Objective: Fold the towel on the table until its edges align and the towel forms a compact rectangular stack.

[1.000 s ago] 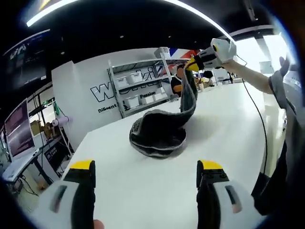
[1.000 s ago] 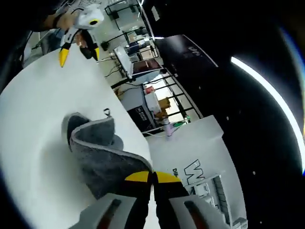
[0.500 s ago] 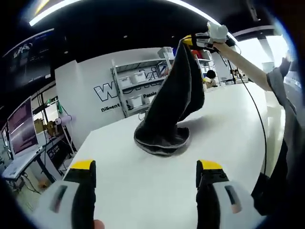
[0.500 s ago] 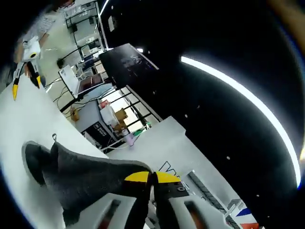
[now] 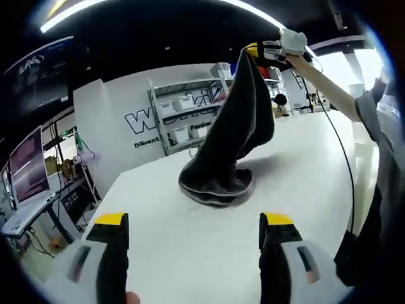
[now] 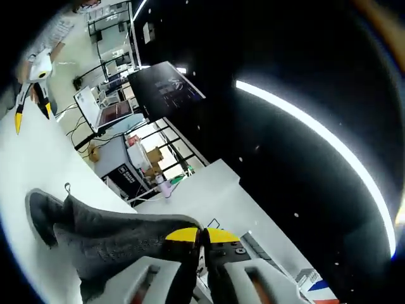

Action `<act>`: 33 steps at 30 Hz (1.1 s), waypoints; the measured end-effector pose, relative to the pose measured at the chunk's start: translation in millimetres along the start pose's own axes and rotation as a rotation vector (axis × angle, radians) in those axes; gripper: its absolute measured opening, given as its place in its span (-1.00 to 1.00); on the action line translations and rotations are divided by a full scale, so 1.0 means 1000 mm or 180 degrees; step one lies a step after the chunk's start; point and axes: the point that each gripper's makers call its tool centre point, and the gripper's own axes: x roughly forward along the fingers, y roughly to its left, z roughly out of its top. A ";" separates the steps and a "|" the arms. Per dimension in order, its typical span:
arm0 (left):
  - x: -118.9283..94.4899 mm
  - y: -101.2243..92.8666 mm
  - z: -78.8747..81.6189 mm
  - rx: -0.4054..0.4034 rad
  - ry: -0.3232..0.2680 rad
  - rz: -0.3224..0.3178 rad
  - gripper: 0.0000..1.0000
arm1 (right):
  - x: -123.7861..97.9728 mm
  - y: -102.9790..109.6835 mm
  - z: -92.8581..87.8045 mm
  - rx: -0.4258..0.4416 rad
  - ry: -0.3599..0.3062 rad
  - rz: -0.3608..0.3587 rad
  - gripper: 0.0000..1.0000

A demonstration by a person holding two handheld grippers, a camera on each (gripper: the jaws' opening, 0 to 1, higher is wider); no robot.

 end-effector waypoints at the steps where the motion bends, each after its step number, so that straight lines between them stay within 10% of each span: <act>1: 0.002 -0.002 0.000 -0.0035 -0.0006 -0.0029 0.73 | 0.000 0.000 0.001 0.0005 -0.0008 -0.0005 -0.95; 14: 0.061 -0.054 0.005 -0.0107 -0.0040 -0.0758 0.51 | 0.000 0.000 -0.003 0.0047 0.0015 0.0022 -0.95; 23: 0.099 -0.080 0.000 -0.1544 0.0026 -0.1246 0.21 | -0.004 0.001 0.000 0.0052 0.0003 0.0049 -0.95; 33: 0.119 -0.075 -0.003 -0.2524 0.0171 -0.1273 -0.17 | -0.012 0.002 0.001 0.0002 -0.0006 0.0074 -0.95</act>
